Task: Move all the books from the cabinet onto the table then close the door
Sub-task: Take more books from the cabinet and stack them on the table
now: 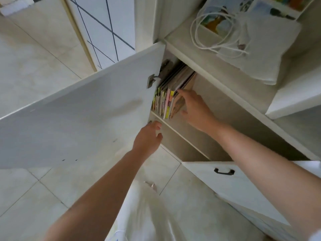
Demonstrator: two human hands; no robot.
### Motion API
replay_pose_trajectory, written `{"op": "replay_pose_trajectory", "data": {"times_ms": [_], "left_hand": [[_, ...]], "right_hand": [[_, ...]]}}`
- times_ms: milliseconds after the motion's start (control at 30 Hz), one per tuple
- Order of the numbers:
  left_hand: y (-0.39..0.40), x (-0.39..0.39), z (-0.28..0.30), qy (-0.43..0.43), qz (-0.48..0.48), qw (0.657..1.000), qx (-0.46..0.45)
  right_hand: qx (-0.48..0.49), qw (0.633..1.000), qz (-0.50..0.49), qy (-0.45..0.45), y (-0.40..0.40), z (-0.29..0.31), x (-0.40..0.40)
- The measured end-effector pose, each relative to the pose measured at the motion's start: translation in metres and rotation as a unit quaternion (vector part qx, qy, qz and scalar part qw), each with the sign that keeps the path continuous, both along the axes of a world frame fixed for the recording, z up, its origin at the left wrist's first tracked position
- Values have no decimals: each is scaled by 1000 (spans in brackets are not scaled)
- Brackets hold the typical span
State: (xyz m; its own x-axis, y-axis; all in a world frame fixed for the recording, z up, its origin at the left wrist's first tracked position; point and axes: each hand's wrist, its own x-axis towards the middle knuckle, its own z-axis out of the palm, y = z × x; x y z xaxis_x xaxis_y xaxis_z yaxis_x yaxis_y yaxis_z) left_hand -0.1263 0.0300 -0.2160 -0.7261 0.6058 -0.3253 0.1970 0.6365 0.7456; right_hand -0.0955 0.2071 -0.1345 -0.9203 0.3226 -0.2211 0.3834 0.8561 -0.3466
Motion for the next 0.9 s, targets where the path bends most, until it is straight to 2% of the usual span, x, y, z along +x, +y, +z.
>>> {"op": "replay_pose_trajectory", "data": {"times_ms": [133,267,500,767,900], "left_hand": [[30,-32,-19,11,6,1000,-1],[56,-49,-43,16,29,999,15],[82,-62,-65,-2,34,998,55],[88,-57,-74,-6,58,993,101],[90,-50,-78,6,72,990,123]], "right_hand": [[100,995,15,-3,36,-33,-44],[222,971,82,-29,50,-60,-68],[311,932,184,41,68,-84,-79],[291,932,184,114,70,-88,-70],[274,942,170,95,72,-86,-72]]}}
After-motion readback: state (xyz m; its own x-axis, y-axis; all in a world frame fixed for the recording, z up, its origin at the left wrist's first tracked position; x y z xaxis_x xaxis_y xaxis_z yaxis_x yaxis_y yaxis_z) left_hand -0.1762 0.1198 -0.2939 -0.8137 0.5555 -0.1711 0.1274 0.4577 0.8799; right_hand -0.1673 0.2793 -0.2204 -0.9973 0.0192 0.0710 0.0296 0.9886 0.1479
